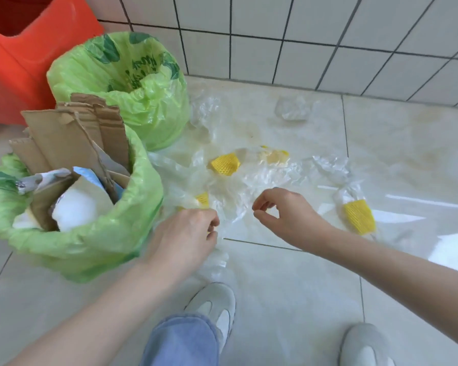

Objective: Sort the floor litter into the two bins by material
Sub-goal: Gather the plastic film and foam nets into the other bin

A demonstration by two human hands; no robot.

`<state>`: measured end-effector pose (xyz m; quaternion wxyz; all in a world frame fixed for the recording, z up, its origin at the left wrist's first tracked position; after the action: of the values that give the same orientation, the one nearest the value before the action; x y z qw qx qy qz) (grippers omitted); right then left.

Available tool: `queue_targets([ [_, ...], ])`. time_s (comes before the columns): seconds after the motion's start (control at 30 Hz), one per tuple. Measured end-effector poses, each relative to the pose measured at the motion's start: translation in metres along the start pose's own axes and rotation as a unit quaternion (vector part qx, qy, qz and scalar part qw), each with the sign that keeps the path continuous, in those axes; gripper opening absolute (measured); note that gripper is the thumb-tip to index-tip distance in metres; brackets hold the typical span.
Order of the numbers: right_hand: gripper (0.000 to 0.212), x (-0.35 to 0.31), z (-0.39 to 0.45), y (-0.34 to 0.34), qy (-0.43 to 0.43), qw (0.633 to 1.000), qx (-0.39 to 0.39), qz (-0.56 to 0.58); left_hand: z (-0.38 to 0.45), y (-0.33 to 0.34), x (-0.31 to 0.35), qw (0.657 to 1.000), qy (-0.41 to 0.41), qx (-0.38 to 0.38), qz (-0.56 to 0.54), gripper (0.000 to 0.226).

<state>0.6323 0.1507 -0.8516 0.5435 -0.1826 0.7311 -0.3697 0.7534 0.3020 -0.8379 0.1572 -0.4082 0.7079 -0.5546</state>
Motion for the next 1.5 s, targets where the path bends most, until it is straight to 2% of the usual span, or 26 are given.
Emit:
queue_targets([
  [0.17, 0.005, 0.077, -0.066, 0.005, 0.085, 0.996, -0.015, -0.028, 0.018, 0.079, -0.014, 0.970, -0.008, -0.161, 0.180, 0.040],
  [0.27, 0.013, 0.118, -0.103, 0.004, 0.150, 0.987, -0.014, -0.054, 0.020, 0.106, -0.020, 0.958, -0.015, -0.199, 0.208, 0.048],
  [0.37, 0.021, 0.151, -0.137, 0.002, 0.203, 0.976, -0.009, -0.083, 0.021, 0.125, -0.018, 0.972, 0.006, -0.155, 0.179, 0.054],
  [0.43, 0.029, 0.166, -0.154, -0.004, 0.216, 0.966, 0.024, -0.137, 0.023, 0.134, -0.010, 0.981, 0.031, -0.118, 0.153, 0.059],
  [0.57, 0.054, 0.193, -0.178, -0.016, 0.234, 0.936, 0.070, -0.253, 0.026, 0.148, 0.014, 0.989, 0.077, -0.088, 0.091, 0.068],
  [0.7, 0.080, 0.225, -0.194, -0.021, 0.358, 0.908, 0.010, -0.219, 0.024, 0.161, 0.035, 0.988, 0.124, -0.072, 0.056, 0.066],
  [0.77, 0.077, 0.237, -0.201, -0.020, 0.385, 0.907, 0.003, -0.168, 0.019, 0.163, 0.047, 0.987, 0.139, -0.078, 0.033, 0.065],
  [1.0, 0.075, 0.248, -0.218, -0.021, 0.318, 0.935, 0.078, -0.135, 0.011, 0.173, 0.076, 0.978, 0.180, -0.102, -0.006, 0.063],
  [1.17, 0.063, 0.248, -0.222, -0.018, 0.292, 0.946, 0.116, -0.084, 0.010, 0.173, 0.096, 0.972, 0.207, -0.106, -0.027, 0.029],
  [1.23, 0.051, 0.243, -0.223, -0.021, 0.279, 0.947, 0.136, -0.081, 0.007, 0.171, 0.103, 0.970, 0.217, -0.100, -0.034, 0.024],
  [1.33, 0.031, 0.230, -0.228, -0.032, 0.292, 0.940, 0.159, -0.071, 0.001, 0.166, 0.115, 0.969, 0.231, -0.078, -0.035, 0.018],
  [1.43, 0.030, 0.216, -0.242, -0.050, 0.329, 0.923, 0.195, -0.036, -0.005, 0.160, 0.127, 0.971, 0.231, -0.055, -0.020, 0.011],
  [1.5, 0.029, 0.212, -0.254, -0.061, 0.360, 0.905, 0.225, 0.014, -0.004, 0.157, 0.133, 0.975, 0.219, -0.044, -0.014, 0.020],
])
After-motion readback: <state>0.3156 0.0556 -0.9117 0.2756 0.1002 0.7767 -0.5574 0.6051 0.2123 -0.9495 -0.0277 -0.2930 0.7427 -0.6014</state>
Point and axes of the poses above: each hand's wrist, its own z-axis towards the middle knuckle, its own y-axis out of the palm, x = y × z, the point moved 3 cm from there along z, towards the middle knuckle, and after that the axes turned 11 degrees about -y, right-handed, at the moved point
